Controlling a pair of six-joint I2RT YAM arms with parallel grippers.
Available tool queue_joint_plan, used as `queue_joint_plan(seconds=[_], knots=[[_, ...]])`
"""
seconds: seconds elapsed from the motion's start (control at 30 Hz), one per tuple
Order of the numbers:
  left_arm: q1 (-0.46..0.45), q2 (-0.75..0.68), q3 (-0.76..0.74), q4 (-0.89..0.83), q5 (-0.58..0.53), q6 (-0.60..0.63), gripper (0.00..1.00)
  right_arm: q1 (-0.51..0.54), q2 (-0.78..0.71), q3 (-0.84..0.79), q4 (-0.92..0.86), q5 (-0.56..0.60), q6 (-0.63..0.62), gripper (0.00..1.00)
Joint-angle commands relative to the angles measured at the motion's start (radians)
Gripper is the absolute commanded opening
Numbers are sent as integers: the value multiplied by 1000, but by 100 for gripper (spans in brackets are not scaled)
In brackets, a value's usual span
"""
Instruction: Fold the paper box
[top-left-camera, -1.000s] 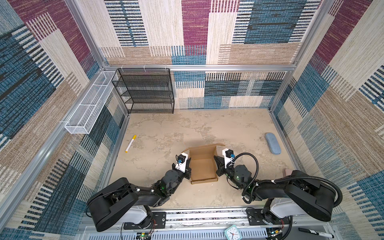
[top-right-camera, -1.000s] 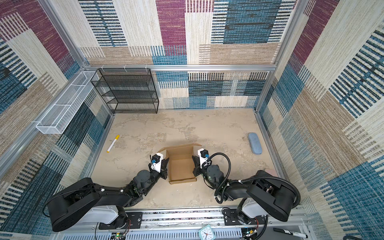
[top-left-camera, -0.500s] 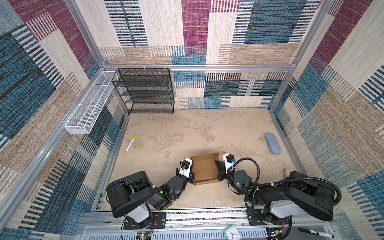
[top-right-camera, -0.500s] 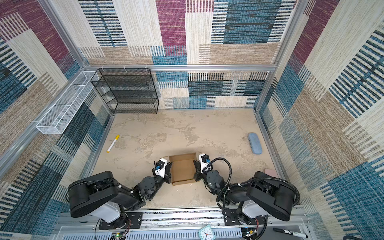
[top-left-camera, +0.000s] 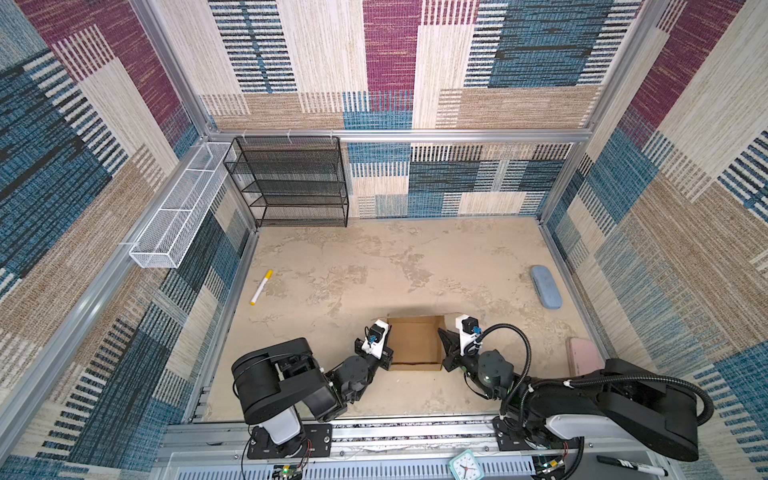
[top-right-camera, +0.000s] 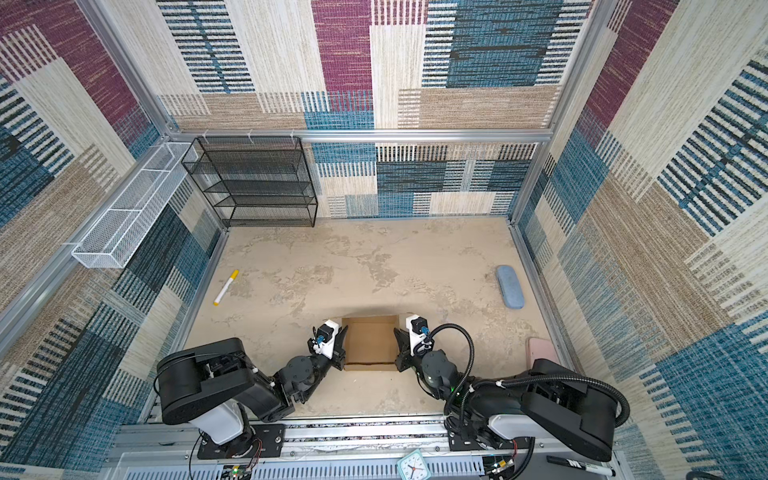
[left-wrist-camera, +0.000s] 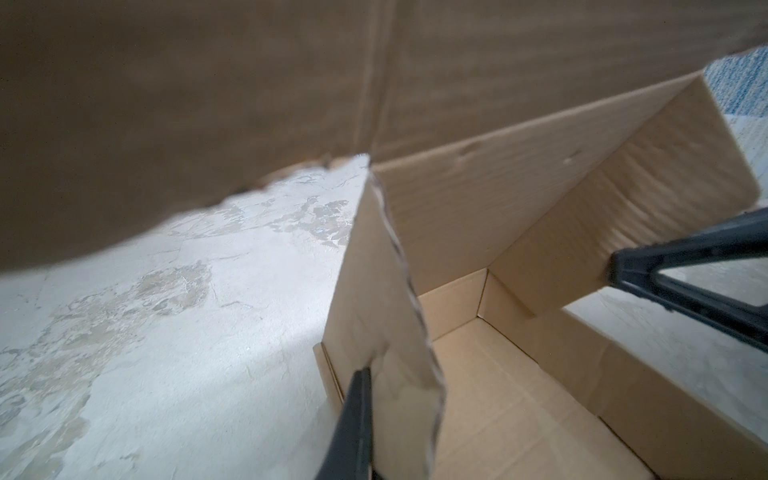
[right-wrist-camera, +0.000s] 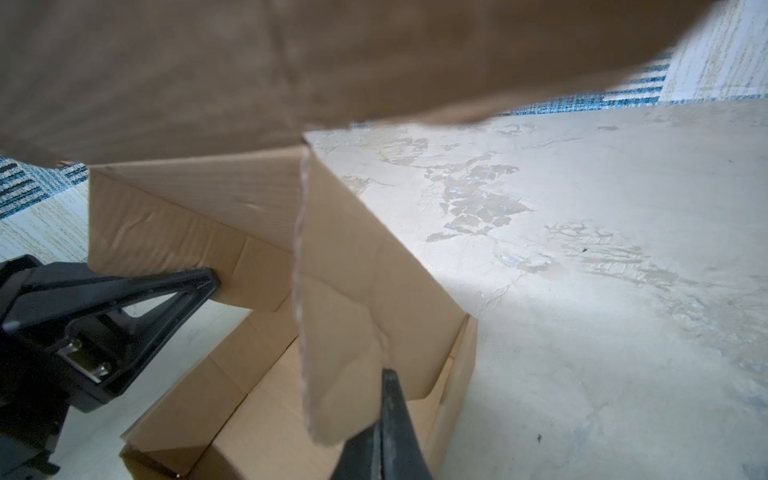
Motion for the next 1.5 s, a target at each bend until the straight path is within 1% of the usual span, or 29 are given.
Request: queue_joint_plan(seconds=[0.0, 0.13, 0.37, 0.47, 0.53, 0.6, 0.67, 0.77, 0.8, 0.83, 0.9, 0.97, 1.2, 1.23, 1.27, 1.3, 1.33, 1.4, 1.47], knots=[[-6, 17, 0, -102, 37, 21, 0, 19, 1, -5, -33, 11, 28, 0], [-17, 42, 11, -102, 31, 27, 0, 42, 40, -4, -12, 45, 37, 0], [-33, 45, -3, -102, 6, 22, 0, 106, 103, -21, 14, 132, 83, 0], [-44, 50, 0, -102, -3, 26, 6, 121, 95, -24, 3, 157, 90, 0], [-51, 56, 4, -102, -9, 35, 7, 128, 86, -26, -8, 166, 97, 0], [-57, 59, 6, -102, -19, 38, 11, 136, 81, -29, -13, 176, 104, 1], [-62, 56, 5, -102, -26, 39, 17, 147, 75, -33, -24, 191, 111, 1], [-69, 47, 2, -102, -36, 41, 29, 156, 71, -33, -34, 204, 117, 2], [-72, 41, 0, -102, -37, 43, 30, 159, 69, -33, -41, 211, 120, 2], [-76, 35, -3, -102, -39, 44, 33, 161, 68, -33, -43, 217, 123, 3], [-83, 23, -11, -102, -47, 39, 42, 165, 64, -34, -51, 224, 130, 3], [-91, 3, -23, -102, -53, 34, 46, 167, 63, -36, -55, 232, 136, 4], [-108, -110, -61, -102, -60, 27, 52, 188, 73, -34, -68, 273, 156, 5], [-111, -127, -64, -103, -56, 28, 55, 190, 75, -34, -67, 276, 157, 5], [-113, -143, -67, -102, -49, 28, 60, 191, 77, -34, -69, 279, 158, 5], [-115, -158, -70, -103, -43, 27, 72, 193, 78, -32, -75, 284, 163, 5], [-117, -169, -72, -103, -36, 27, 89, 193, 78, -32, -75, 284, 163, 5], [-123, -189, -75, -103, -31, 23, 99, 193, 82, -27, -77, 287, 161, 5], [-132, -207, -78, -103, -27, 23, 99, 195, 87, -25, -74, 287, 162, 5]])
